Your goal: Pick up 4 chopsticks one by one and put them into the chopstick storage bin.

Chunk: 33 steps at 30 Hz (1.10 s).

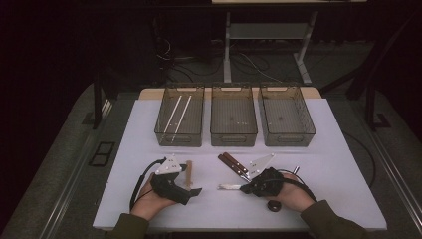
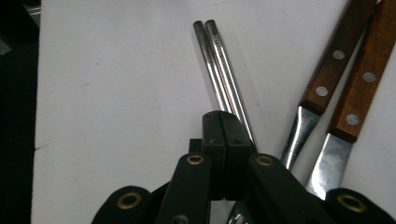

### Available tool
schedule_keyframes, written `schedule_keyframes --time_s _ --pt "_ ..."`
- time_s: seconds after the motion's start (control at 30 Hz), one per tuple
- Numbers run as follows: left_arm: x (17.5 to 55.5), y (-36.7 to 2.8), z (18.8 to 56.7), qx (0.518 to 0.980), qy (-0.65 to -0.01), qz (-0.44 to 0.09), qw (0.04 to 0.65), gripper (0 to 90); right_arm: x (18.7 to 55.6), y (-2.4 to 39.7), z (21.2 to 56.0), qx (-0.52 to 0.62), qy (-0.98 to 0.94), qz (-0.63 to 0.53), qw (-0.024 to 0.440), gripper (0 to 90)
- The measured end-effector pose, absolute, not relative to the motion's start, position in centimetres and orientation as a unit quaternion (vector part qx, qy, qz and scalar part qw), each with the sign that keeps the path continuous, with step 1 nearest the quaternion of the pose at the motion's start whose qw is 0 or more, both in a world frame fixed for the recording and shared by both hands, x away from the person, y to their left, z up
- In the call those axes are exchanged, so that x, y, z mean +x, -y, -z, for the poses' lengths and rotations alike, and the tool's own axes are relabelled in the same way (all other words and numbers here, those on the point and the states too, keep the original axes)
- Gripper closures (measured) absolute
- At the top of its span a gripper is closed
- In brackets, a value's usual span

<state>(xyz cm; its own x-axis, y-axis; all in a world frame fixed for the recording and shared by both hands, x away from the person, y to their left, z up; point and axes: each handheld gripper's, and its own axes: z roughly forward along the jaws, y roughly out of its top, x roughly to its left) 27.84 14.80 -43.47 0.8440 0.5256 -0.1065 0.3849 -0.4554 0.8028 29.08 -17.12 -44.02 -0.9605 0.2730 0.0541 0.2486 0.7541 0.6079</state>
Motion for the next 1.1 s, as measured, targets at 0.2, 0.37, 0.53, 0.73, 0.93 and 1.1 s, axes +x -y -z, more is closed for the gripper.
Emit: schedule_keyframes --time_s 0.2,0.37,0.53,0.73,0.93,1.1 --pt "27.8 -14.8 43.5 0.849 -0.268 -0.079 0.448 2.1 29.5 17.4 44.0 0.146 -0.935 -0.321 0.031 89.6" --pt "27.8 -14.8 43.5 0.849 -0.268 -0.078 0.448 2.1 29.8 17.7 44.0 0.163 -0.932 -0.322 0.042 89.6" --pt "27.8 -14.8 43.5 0.849 -0.268 -0.079 0.448 2.1 30.1 18.0 44.0 0.166 -0.930 -0.325 0.048 89.6" --pt "27.8 -14.8 43.5 0.849 -0.268 -0.078 0.448 2.1 30.3 18.2 43.8 0.178 -0.924 -0.334 0.053 89.6" --pt "27.8 -14.8 43.5 0.849 -0.268 -0.079 0.448 2.1 30.6 18.3 43.8 0.188 -0.919 -0.342 0.053 89.7" --pt "27.8 -14.8 43.5 0.849 -0.268 -0.079 0.448 2.1 30.6 17.8 44.0 0.183 -0.920 -0.343 0.048 89.6"
